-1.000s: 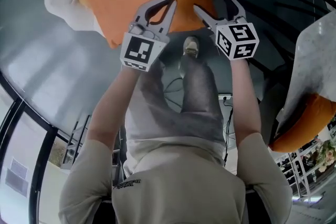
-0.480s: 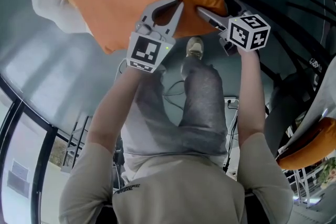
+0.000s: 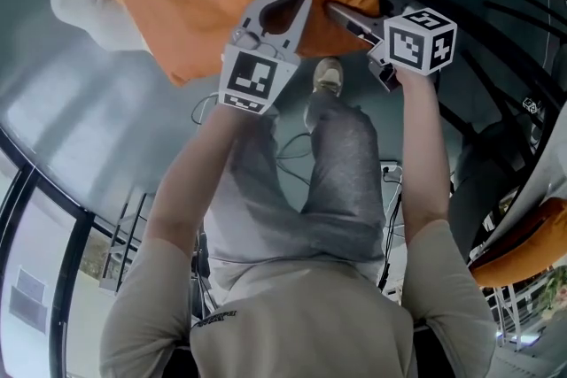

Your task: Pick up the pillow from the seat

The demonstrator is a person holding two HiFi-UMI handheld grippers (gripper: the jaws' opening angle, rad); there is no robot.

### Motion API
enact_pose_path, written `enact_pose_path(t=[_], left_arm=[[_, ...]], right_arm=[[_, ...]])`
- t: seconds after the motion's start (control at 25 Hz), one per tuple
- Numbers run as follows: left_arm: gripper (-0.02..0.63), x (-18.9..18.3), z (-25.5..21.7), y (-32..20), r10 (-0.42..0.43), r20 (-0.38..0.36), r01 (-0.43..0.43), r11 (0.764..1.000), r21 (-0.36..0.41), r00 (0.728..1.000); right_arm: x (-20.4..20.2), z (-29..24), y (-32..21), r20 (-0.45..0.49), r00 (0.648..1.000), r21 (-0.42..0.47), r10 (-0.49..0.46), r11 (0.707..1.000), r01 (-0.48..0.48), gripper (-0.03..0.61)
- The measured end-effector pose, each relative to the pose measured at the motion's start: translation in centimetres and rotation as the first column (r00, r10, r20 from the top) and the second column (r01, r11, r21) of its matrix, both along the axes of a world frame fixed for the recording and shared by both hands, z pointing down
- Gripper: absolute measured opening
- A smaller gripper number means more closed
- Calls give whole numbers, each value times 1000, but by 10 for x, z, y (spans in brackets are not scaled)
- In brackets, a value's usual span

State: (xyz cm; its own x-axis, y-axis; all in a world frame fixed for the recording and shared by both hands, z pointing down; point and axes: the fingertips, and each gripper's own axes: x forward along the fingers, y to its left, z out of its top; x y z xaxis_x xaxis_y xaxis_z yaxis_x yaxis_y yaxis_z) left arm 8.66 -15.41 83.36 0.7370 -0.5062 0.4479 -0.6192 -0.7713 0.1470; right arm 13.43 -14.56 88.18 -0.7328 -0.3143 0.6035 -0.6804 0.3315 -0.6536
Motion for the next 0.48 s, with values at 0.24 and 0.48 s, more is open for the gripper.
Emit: enact_pose_path(t=[0.24,0.48], left_arm=[[9,-11,-37,11,-25,-8,25,998,-54,1000],[8,-62,-110,17,-152,-18,151,987,-56,988]], right_arm=[[-23,-44,-5,-115,992,103,-51,993,63,141],[-76,-135,8,-197,976,252,-92,957,141,115]])
